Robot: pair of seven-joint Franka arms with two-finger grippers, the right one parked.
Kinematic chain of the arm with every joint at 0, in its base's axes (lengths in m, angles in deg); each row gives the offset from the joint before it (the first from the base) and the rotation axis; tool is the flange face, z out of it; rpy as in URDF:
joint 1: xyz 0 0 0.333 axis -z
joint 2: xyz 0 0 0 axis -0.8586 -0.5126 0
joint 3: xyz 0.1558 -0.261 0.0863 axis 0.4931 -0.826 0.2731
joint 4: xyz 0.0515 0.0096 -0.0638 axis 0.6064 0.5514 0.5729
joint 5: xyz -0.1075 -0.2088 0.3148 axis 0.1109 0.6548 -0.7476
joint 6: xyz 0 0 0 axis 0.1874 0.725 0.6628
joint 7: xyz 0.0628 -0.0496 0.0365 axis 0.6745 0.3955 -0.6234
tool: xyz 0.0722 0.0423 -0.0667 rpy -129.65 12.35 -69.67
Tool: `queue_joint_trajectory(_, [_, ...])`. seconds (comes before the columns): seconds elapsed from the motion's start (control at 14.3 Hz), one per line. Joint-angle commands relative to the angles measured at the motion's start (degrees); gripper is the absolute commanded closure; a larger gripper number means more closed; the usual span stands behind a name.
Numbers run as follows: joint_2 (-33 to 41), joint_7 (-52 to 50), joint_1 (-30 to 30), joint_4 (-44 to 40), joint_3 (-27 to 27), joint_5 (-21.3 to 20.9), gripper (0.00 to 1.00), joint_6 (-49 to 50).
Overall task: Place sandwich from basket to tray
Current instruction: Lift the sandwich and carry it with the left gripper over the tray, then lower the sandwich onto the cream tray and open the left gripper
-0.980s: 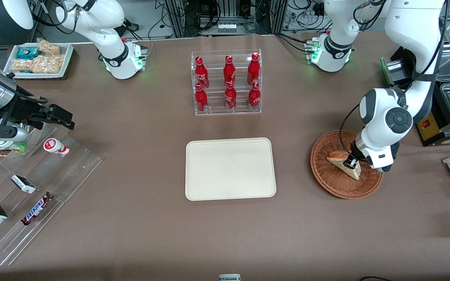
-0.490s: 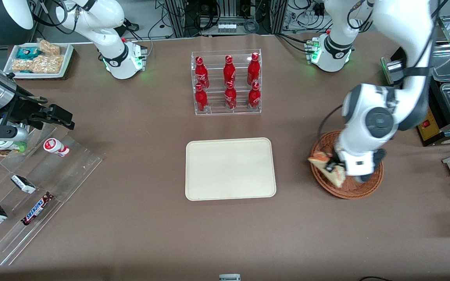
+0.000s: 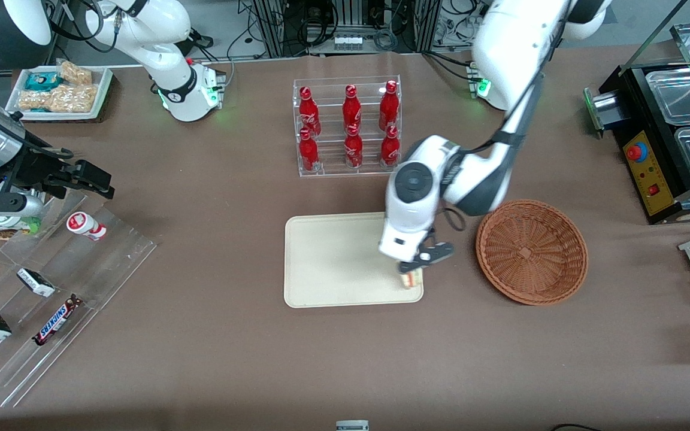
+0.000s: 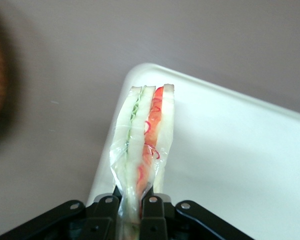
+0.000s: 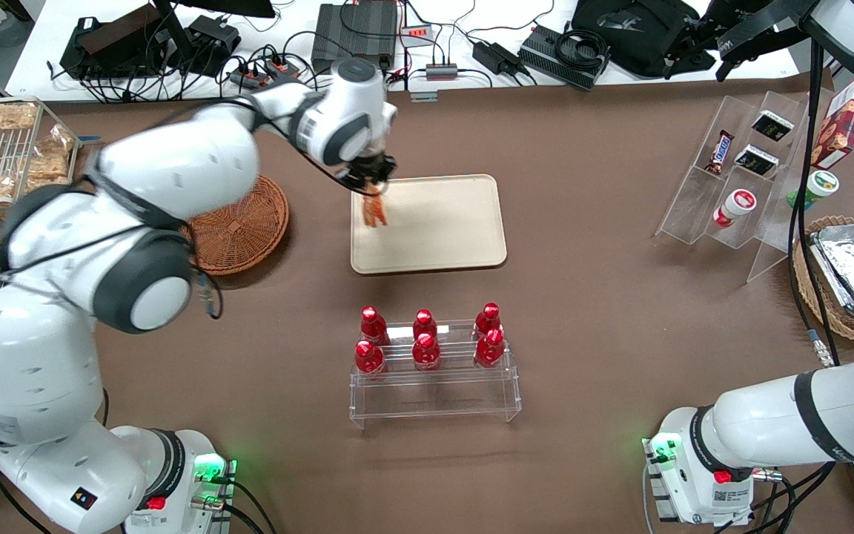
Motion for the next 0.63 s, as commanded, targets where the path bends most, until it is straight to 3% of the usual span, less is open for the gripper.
queue_joint_trajectory(0.0, [-4.5, 4.7, 3.8, -5.0, 0.9, -0.7, 0.86, -1.2])
queue_joint_trajectory(0.42, [-8.0, 4.4, 7.1, -4.9, 0.4, -0.1, 0.85, -10.2])
queue_joint_trajectory(0.49, [-8.5, 4.0, 7.2, -4.9, 0.3, -0.1, 0.82, -10.9])
queue_joint_trajectory(0.56, [-8.8, 3.1, 7.2, -4.8, 0.2, 0.0, 0.71, -11.1])
